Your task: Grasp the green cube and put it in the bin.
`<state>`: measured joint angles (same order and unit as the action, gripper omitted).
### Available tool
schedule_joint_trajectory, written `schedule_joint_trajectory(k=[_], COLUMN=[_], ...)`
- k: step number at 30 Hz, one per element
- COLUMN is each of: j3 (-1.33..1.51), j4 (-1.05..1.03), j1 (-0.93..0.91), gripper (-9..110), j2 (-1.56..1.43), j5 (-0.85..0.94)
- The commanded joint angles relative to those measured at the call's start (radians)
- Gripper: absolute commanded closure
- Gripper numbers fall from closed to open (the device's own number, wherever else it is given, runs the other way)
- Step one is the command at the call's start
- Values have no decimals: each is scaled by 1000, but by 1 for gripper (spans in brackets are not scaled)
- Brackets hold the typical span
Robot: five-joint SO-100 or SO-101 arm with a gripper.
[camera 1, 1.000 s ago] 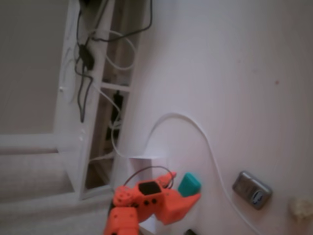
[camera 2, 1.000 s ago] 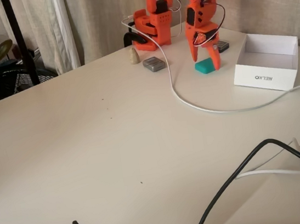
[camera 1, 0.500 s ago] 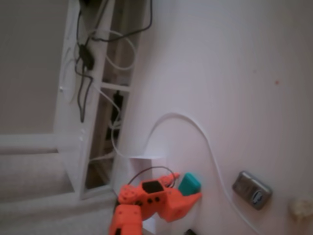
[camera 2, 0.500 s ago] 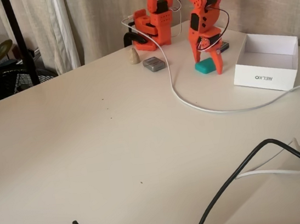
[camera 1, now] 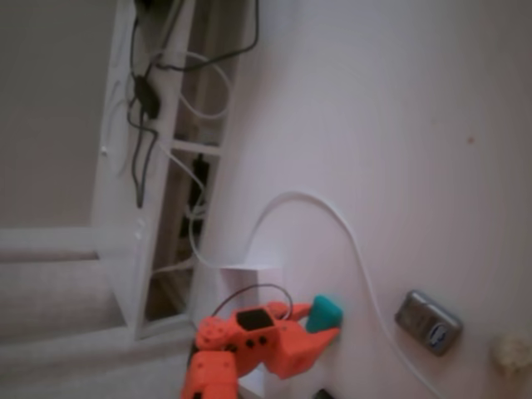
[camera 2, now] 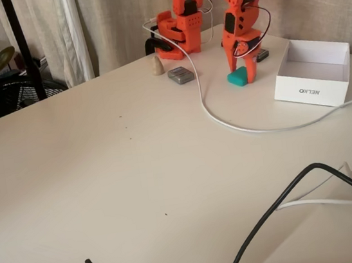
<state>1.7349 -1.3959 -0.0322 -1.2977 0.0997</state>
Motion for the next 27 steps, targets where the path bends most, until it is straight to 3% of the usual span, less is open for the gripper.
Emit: schedule_joint_trajectory(k=[1, 11, 17, 27], j3=[20, 48, 8, -187], j4=[-2, 140, 291, 383], j1=[-17, -44, 32, 250], gripper=[110, 110, 110, 110], j2=[-37, -371, -492, -380], j5=[-3, 49, 54, 210])
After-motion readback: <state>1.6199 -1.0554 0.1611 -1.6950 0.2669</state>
